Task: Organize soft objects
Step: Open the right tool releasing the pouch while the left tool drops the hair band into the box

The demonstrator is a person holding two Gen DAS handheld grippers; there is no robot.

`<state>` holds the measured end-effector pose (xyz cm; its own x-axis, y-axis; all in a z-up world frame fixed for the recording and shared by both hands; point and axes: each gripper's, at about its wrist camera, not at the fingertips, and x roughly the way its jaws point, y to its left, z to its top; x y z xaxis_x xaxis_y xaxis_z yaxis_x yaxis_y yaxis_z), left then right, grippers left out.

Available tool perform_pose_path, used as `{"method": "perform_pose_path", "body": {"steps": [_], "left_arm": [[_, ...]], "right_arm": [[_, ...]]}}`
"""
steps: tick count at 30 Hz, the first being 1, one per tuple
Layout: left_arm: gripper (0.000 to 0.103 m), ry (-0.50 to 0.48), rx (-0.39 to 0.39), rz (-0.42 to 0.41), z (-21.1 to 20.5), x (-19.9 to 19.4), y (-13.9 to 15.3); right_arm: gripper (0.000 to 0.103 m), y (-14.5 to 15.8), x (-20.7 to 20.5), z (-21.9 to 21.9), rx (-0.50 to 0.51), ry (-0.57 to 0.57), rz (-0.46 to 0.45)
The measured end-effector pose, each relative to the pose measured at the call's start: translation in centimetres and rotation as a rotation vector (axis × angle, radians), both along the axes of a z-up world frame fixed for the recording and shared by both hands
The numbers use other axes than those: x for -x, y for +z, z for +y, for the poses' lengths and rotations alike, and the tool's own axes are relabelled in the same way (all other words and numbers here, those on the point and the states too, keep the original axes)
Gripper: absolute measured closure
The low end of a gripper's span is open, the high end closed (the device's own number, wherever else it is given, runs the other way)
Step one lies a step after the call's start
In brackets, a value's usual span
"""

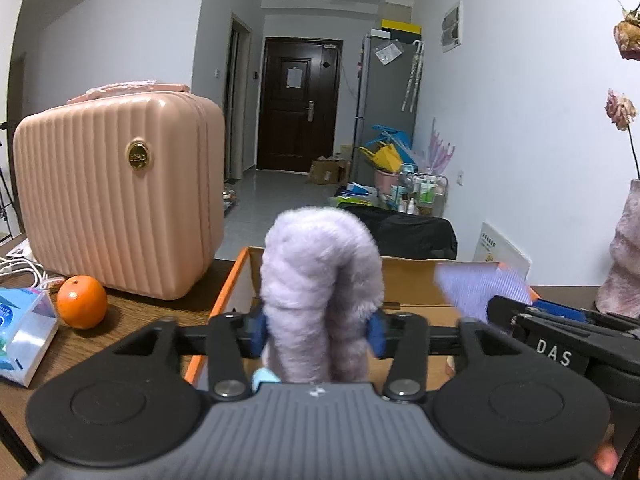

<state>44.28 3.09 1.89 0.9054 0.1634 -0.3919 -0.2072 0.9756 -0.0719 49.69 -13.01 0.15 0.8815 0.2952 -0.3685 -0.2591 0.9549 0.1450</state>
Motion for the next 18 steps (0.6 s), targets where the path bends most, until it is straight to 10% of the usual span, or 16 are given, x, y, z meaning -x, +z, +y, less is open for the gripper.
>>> {"method": "perform_pose_path", "body": {"steps": [6,9,18], "left_arm": [[0.002,0.085,-0.01,-0.023,0.5,0.4,0.2],[0.0,0.104,-0.005,-0.026,0.7,0.4,0.2],[0.0,0.116,0.024,-0.008,1.5,0.1,0.1]], "right_arm": [[0.018,-0.1,-0.2,-1.2,-0.021,-0.059,0.011],[0.002,-0.1,-0.2,-1.5,-0.029,-0.08,0.011],[0.0,0.1,-0.1,-2.0,-0.049,-0.095,0.013]]}}
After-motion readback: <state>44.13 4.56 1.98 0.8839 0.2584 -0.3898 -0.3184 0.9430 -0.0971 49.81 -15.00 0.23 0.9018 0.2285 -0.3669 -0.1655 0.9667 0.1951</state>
